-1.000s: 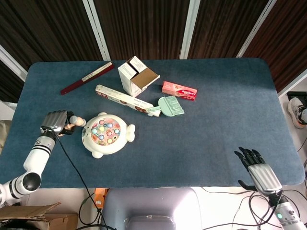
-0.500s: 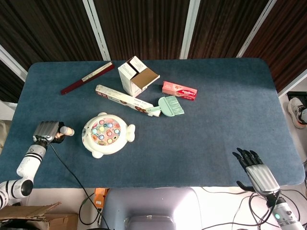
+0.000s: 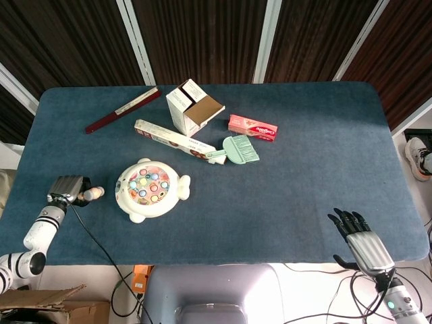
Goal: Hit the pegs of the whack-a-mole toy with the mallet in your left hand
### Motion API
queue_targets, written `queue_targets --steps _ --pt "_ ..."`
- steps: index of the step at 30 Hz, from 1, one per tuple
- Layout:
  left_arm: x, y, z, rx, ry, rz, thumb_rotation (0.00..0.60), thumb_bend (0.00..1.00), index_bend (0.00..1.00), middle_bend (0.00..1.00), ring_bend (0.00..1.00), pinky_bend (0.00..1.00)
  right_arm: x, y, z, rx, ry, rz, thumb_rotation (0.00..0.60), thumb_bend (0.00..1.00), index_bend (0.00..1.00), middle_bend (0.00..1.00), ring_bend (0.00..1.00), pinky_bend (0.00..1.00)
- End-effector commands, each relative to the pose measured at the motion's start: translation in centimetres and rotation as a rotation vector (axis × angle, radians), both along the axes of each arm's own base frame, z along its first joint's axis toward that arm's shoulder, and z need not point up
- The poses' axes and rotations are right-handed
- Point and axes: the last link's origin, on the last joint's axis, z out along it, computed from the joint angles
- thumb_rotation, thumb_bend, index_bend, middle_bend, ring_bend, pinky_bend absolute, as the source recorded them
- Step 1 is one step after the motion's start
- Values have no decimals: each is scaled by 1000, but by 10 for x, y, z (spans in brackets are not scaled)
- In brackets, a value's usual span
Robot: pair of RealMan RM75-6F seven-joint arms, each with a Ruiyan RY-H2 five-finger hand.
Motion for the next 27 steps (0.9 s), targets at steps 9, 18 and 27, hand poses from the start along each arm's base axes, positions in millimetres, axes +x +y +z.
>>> queue_targets --steps 9,18,27 --pt "0 2 -3 -5 -26 -1 600 269 454 413 318 519 0 0 0 -2 -1 0 600 180 0 0 0 0" --pt "6 8 4 16 -162 73 600 275 454 413 318 519 0 0 1 -5 -2 -1 600 180 0 0 0 0" --pt "2 8 6 5 -158 83 600 281 454 413 318 518 0 0 1 -6 -2 -1 600 180 0 0 0 0"
